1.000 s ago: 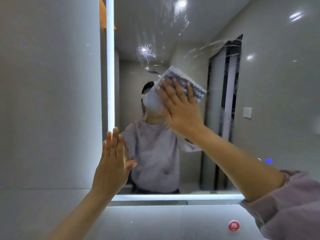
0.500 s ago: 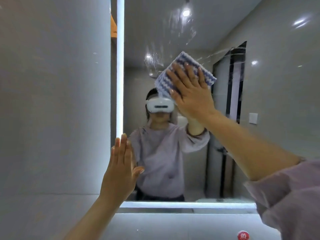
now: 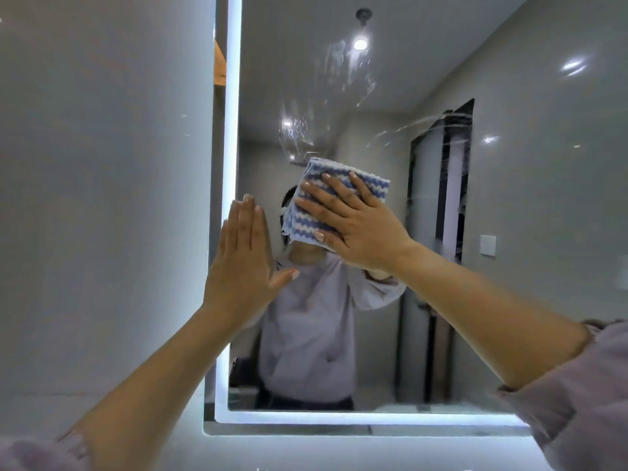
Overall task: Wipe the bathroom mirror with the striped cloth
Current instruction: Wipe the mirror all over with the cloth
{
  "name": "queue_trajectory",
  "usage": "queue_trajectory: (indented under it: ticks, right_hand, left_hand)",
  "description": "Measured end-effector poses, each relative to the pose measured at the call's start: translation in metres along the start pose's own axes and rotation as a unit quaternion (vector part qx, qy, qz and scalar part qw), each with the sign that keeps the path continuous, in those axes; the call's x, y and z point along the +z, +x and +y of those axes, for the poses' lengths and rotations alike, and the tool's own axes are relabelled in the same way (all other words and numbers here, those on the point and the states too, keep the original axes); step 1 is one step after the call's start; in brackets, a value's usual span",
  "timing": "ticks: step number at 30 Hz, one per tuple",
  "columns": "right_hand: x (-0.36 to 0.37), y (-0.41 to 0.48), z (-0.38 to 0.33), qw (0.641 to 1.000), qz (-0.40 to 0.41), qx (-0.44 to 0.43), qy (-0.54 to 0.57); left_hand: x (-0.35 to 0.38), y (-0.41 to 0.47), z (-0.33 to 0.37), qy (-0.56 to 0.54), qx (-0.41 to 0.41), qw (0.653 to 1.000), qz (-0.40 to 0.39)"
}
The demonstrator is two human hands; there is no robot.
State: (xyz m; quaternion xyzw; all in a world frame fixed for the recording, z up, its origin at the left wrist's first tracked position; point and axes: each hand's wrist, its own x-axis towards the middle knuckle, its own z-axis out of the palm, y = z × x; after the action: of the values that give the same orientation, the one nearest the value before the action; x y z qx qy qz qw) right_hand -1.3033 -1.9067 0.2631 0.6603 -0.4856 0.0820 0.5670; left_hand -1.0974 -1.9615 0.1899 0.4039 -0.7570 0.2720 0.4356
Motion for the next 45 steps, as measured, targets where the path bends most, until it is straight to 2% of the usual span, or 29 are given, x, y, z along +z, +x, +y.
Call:
queue_trajectory:
  ticks: [3,7,11,13,17,21,23,25,27,29,32,37,40,42,45]
  right_hand:
    - [-0.005,0.013,0.015,0.997,0.04,0.055,0.029]
    - [-0.013,0.035,0.044,0.987,0.047,0.148,0.048]
    - [-0.012,0.051,0.035,0.967,0.076,0.23,0.081]
    - [-0.01,0.049,0.021,0.974,0.077,0.202,0.072]
    - [-0.004,0.034,-0.002,0.996,0.051,0.065,0.031]
    - [-0.009,0.035,0.006,0.999,0.03,0.014,0.032]
    - [-0.016,0.049,0.026,0.999,0.011,0.042,0.028]
    - [-0.026,0.069,0.048,0.99,0.006,0.125,0.063]
    - [-0.033,0.085,0.058,0.975,0.018,0.198,0.095]
    - [-0.032,0.092,0.052,0.967,0.041,0.235,0.088]
    - [-0.022,0.081,0.024,0.971,0.061,0.217,0.078]
    - [-0.003,0.046,-0.02,0.991,0.046,0.109,0.062]
    - [-0.006,0.043,-0.01,0.998,0.032,0.046,0.039]
    - [-0.013,0.055,0.013,0.996,0.031,0.072,0.032]
    - [-0.026,0.084,0.041,0.967,0.054,0.231,0.088]
  left_hand:
    - [0.002,0.008,-0.002,0.024,0.017,1.0,-0.009]
    - [0.007,0.006,-0.006,0.008,0.021,1.0,0.002]
    - [0.013,0.005,-0.008,-0.016,0.024,1.0,0.01]
    - [0.014,0.004,-0.008,-0.03,0.024,0.999,0.017]
    - [0.015,0.003,-0.009,-0.048,0.029,0.998,0.026]
    - [0.015,0.003,-0.008,-0.058,0.029,0.997,0.033]
    - [0.016,0.004,-0.009,-0.057,0.027,0.997,0.032]
    - [0.017,0.004,-0.01,-0.046,0.021,0.998,0.026]
    - [0.018,0.004,-0.01,-0.037,0.013,0.999,0.02]
    - [0.019,0.005,-0.01,-0.036,0.009,0.999,0.019]
    - [0.019,0.004,-0.009,-0.042,0.006,0.999,0.019]
    - [0.016,0.005,-0.007,-0.044,0.017,0.999,0.025]
    - [0.015,0.005,-0.008,-0.044,0.017,0.999,0.02]
    - [0.016,0.006,-0.009,-0.042,0.013,0.999,0.015]
    - [0.017,0.005,-0.009,-0.03,0.007,0.999,0.013]
